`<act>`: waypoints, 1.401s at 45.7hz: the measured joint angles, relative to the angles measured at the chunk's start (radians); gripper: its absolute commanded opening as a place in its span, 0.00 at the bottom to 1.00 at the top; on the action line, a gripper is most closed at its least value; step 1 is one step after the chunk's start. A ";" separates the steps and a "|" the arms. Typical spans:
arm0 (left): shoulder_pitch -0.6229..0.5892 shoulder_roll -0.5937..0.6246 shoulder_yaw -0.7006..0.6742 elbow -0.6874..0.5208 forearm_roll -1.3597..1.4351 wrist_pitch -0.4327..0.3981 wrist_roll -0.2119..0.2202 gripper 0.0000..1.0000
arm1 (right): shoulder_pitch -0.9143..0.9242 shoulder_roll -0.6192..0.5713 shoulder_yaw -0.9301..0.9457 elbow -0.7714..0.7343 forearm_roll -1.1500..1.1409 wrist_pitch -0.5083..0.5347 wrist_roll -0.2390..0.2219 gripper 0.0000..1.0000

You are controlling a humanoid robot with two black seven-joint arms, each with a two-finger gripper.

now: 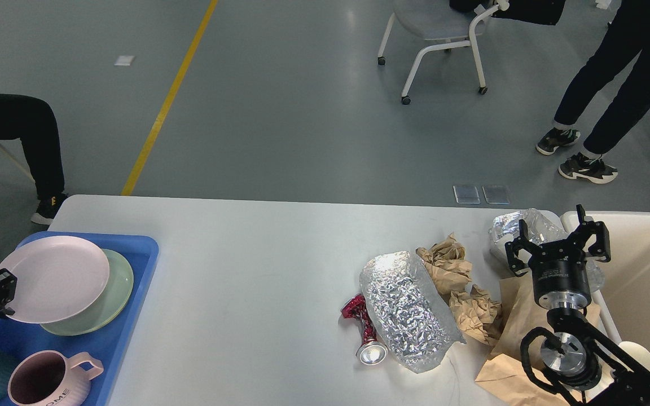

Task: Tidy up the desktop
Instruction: 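Release the pink plate and lift the left gripper away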

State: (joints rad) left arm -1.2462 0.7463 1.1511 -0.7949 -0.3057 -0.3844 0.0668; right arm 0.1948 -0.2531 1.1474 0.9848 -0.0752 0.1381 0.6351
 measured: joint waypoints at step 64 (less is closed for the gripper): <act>-0.042 0.090 -0.435 -0.012 0.006 -0.079 -0.009 0.96 | 0.000 0.000 0.000 -0.002 0.000 0.000 0.000 1.00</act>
State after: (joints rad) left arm -1.2878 0.8358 0.7164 -0.8066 -0.3002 -0.4631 0.0582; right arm 0.1948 -0.2531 1.1474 0.9833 -0.0752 0.1381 0.6351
